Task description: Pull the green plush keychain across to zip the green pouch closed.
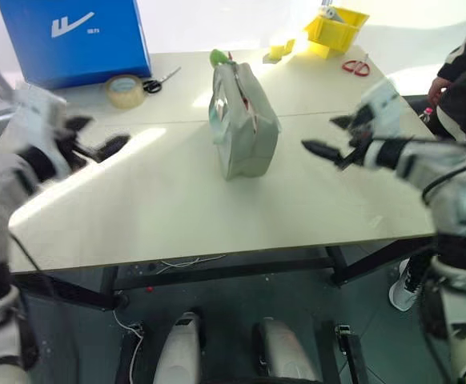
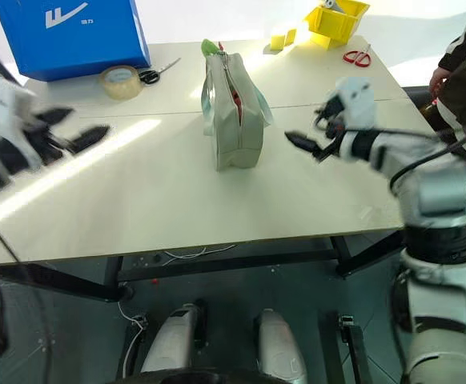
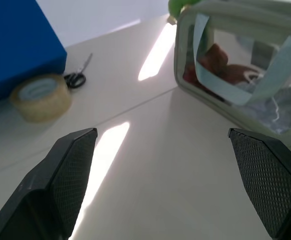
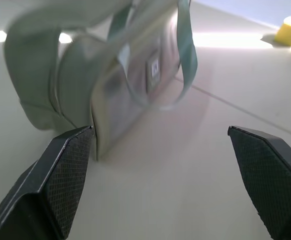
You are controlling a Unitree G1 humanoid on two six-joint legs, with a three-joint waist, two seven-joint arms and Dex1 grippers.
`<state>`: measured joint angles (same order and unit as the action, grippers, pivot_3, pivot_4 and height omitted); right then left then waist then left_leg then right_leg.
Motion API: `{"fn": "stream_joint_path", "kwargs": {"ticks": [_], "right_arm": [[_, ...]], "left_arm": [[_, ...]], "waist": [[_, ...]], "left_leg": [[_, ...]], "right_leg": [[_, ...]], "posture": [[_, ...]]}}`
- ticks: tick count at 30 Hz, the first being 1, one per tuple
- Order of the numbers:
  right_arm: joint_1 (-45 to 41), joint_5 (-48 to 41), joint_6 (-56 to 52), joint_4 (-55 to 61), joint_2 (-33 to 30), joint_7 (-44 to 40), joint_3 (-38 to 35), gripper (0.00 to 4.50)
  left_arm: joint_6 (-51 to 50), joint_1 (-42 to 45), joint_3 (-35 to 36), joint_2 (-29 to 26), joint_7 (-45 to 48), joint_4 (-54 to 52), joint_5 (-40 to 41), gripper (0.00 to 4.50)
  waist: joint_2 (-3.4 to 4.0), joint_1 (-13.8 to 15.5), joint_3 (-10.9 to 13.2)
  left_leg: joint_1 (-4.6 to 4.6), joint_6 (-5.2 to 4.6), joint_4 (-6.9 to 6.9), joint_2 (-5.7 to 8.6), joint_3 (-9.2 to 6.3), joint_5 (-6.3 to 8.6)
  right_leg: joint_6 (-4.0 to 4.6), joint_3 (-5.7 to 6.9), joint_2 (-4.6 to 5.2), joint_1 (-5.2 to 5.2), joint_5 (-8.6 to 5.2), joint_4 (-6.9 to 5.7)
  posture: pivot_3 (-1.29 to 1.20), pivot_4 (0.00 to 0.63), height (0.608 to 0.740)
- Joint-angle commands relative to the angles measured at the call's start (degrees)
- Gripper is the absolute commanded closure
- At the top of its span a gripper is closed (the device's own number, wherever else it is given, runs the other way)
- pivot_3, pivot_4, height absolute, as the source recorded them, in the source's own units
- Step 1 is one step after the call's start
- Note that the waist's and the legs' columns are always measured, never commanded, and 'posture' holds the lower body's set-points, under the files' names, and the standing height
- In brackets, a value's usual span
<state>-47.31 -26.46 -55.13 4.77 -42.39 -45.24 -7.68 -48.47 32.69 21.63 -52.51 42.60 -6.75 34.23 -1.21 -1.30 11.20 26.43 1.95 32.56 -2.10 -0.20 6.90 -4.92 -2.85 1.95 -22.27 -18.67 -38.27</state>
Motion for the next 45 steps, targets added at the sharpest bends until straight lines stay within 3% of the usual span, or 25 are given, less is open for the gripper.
{"fn": "stream_joint_path", "kwargs": {"ticks": [1, 19, 23, 27, 31, 39, 42, 45], "right_arm": [[-3.06, -5.16, -3.79, 0.18, -0.89, -4.54, 0.4, 0.0], [-5.97, -1.35, 0.03, -1.4, 1.57, 2.56, 3.27, 0.0], [-12.49, 0.52, 0.85, -0.91, 8.93, 8.8, 5.99, 0.0], [-15.66, 5.64, 3.4, -1.23, 18.75, 14.98, 13.35, 0.0], [-16.39, 12.33, 9.32, -7.47, 21.74, 17.19, 18.68, 0.0], [-18.46, 18.34, 17.85, -22.71, 27.47, 18.3, 20.64, 0.0], [-18.6, 18.99, 19.56, -24.17, 27.88, 16.21, 20.55, 0.86], [-18.69, 19.33, 20.72, -23.82, 27.57, 13.67, 20.66, 2.36]], "left_arm": [[-1.13, 2.96, 0.07, -2.55, 6.69, 3.81, 3.66, 0.03], [1.42, 5.39, -2.47, -2.13, 8.33, 5.21, 3.2, 0.03], [2.06, 5.98, -2.87, -0.94, 7.8, 5.47, 3.35, 0.03], [1.58, 6.28, -4.09, 0.92, 7.82, 3.83, 3.99, 0.03], [-2.49, 5.19, -4.58, 0.88, 8.87, -2.88, 8.32, 0.03], [-3.75, 3.71, -5.27, 2.5, 5.86, -7.5, 9.51, 0.03], [-3.38, 3.14, -4.67, 2.73, 4.6, -7.52, 9.37, 0.0], [-3.07, 2.84, -4.62, 2.67, 4.15, -7.31, 9.53, 0.0]], "waist": [[-0.04, 0.1, 0.02], [-0.07, 0.21, 0.04], [-0.05, -0.77, 0.05], [-0.07, -1.34, 0.04], [-0.08, -0.99, 0.03], [-0.1, -1.2, 0.02], [-0.1, -1.25, 0.02], [-0.1, -1.24, 0.02]], "left_leg": [[0.02, 0.0, -0.06, -0.01, 0.01, 0.0], [0.32, 0.04, -0.02, 0.05, 0.04, -0.06], [0.3, 0.04, 0.07, 0.03, 0.08, -0.06], [0.27, 0.05, 0.36, -0.11, 0.01, -0.05], [0.3, 0.07, 0.48, -0.18, 0.0, -0.07], [0.23, 0.1, 0.54, -0.17, 0.02, -0.09], [0.23, 0.1, 0.5, -0.21, 0.0, -0.09], [0.22, 0.1, 0.48, -0.21, -0.01, -0.09]], "right_leg": [[-0.04, 0.0, 0.02, -0.02, 0.02, 0.04], [-0.22, 0.02, 0.03, -0.34, 0.12, -0.03], [-0.22, -0.04, 0.0, -0.41, 0.13, -0.28], [-0.21, -0.03, -0.16, -0.43, 0.12, -0.75], [-0.18, -0.03, -0.22, -0.46, 0.14, -0.86], [-0.16, -0.03, -0.19, -0.37, 0.16, -0.86], [-0.16, -0.03, -0.28, -0.41, 0.16, -0.92], [-0.16, -0.03, -0.29, -0.41, 0.16, -0.94]], "posture": [[0.0, 0.15, 0.74], [0.0, 0.15, 0.74], [0.0, 0.15, 0.74], [0.0, 0.15, 0.74], [0.0, 0.15, 0.74], [0.0, 0.15, 0.74], [0.0, 0.15, 0.74], [0.0, 0.15, 0.74]]}}
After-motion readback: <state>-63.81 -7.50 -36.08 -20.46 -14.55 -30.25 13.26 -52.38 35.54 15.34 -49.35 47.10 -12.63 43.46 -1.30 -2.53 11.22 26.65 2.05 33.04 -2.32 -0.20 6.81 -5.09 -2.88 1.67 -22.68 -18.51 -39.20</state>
